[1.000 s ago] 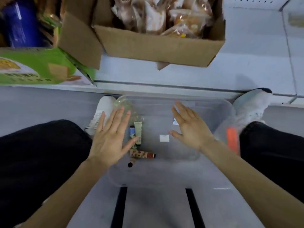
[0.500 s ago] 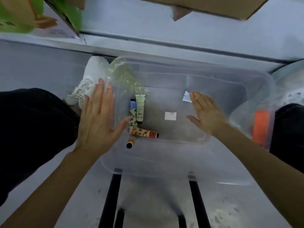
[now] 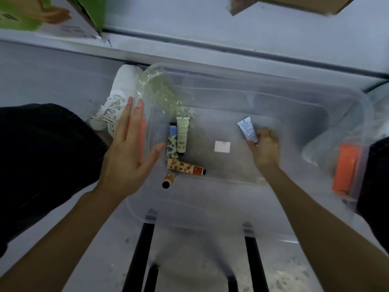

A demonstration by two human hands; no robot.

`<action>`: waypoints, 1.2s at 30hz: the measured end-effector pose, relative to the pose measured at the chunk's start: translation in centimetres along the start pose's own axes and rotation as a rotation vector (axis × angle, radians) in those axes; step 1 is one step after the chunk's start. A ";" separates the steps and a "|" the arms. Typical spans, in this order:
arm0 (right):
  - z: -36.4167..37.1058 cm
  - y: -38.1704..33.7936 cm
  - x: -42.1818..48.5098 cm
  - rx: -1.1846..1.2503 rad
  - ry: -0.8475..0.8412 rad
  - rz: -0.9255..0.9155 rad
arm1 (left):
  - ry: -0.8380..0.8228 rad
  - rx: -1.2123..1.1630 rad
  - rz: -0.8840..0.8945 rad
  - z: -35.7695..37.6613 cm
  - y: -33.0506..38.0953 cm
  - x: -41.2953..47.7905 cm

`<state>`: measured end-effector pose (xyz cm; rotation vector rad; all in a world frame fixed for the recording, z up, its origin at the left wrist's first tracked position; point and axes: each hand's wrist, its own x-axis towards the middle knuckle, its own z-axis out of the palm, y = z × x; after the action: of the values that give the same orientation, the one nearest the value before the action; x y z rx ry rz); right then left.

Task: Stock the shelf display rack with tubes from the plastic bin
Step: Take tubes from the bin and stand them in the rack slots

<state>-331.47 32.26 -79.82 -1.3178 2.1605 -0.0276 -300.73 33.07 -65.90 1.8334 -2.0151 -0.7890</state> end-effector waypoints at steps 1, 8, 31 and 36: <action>0.7 -0.8 -0.5 0.059 -0.010 0.041 | 0.000 -0.018 0.002 0.0 -0.1 0.0; 5.7 -8.9 -3.3 0.693 -0.297 0.278 | 0.064 -0.231 -0.122 0.8 -1.3 -0.4; 7.6 -17.0 -5.8 0.872 -0.564 0.373 | 0.027 -0.542 -0.354 1.1 -1.5 -0.5; 7.5 -17.2 -5.4 0.910 -0.629 0.394 | 0.020 -0.551 -0.369 1.1 -1.6 -0.5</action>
<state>-312.11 30.04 -77.95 -0.3025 1.5029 -0.3448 -299.99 33.77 -67.66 1.8635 -1.2705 -1.2670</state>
